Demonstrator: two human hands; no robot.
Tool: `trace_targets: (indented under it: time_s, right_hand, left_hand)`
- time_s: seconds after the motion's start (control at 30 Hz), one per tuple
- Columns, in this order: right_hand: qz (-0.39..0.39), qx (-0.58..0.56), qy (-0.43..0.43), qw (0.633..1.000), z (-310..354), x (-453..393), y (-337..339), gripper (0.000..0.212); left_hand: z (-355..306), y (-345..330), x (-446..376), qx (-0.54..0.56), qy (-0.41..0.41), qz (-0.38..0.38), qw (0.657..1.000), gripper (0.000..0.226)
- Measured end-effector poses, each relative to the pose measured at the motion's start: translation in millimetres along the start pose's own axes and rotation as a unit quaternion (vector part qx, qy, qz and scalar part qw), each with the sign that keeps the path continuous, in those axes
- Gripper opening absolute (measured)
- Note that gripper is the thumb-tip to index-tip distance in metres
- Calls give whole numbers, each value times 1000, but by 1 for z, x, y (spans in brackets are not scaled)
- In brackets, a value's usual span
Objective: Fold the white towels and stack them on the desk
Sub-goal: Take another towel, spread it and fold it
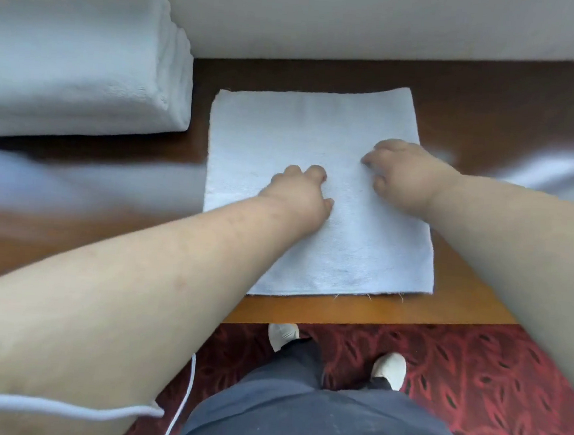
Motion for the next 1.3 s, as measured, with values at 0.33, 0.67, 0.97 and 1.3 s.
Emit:
trace_targets:
  time_s: [0.33, 0.67, 0.97, 1.3]
  right_hand:
    - [-38, 20, -98, 994, -38, 71, -30, 50]
    - [-63, -139, -79, 985, -68, 106, -40, 56]
    - [14, 89, 27, 996, -131, 113, -83, 99]
    - [-88, -2, 28, 996, -163, 135, -82, 54]
  left_hand:
    - [-57, 5, -42, -208, -52, 79, 974, 55]
    - [-85, -12, -30, -135, -85, -21, 987, 58]
    - [-15, -97, 82, -180, -56, -3, 982, 76]
    - [7, -76, 115, -93, 29, -116, 988, 40]
Point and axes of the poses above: each hand's wrist, its own x-axis away from the middle knuckle, its own y-axis out of the back of the hand, z = x × y, the point moved 5 cm from there along -x, towards the middle knuckle, and after that the axes turned 8 degrees about -y, right-handed, at the moved point
